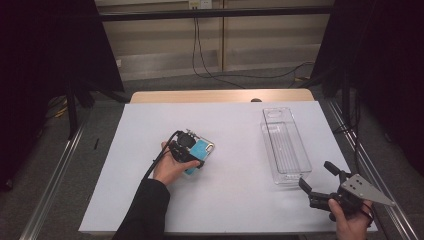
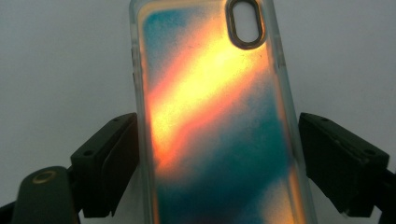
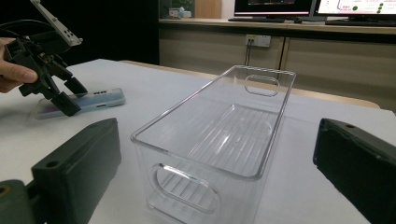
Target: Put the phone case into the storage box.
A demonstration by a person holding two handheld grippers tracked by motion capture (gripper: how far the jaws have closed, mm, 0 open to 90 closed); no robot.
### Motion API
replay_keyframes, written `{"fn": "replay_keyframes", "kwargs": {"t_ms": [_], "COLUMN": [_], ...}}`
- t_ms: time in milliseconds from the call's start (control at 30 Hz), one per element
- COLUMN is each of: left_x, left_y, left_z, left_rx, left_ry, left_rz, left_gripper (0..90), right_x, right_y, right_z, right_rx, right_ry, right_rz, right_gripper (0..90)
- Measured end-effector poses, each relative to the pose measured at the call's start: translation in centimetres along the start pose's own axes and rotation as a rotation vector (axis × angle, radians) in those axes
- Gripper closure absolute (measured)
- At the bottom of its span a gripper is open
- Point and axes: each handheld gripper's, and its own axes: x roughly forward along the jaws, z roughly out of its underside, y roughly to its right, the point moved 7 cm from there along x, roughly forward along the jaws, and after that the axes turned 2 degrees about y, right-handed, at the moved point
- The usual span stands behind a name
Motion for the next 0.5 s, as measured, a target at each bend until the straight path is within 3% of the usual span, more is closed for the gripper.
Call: {"fn": "replay_keyframes", "kwargs": {"t_ms": [500], "left_x": [-0.16], "left_y": [0.15], "left_z": [0.00], "left_rx": [-0.024], "left_ry": [0.019], "left_rz": [-0.012], "left_gripper": [16.9], "right_x": [-0.01], "right_y": [0.03], "right_z": [0.00], "right_rx": [0.002], "right_ry": [0.000], "right_rz": [0.002], "right_gripper": [0.2]}}
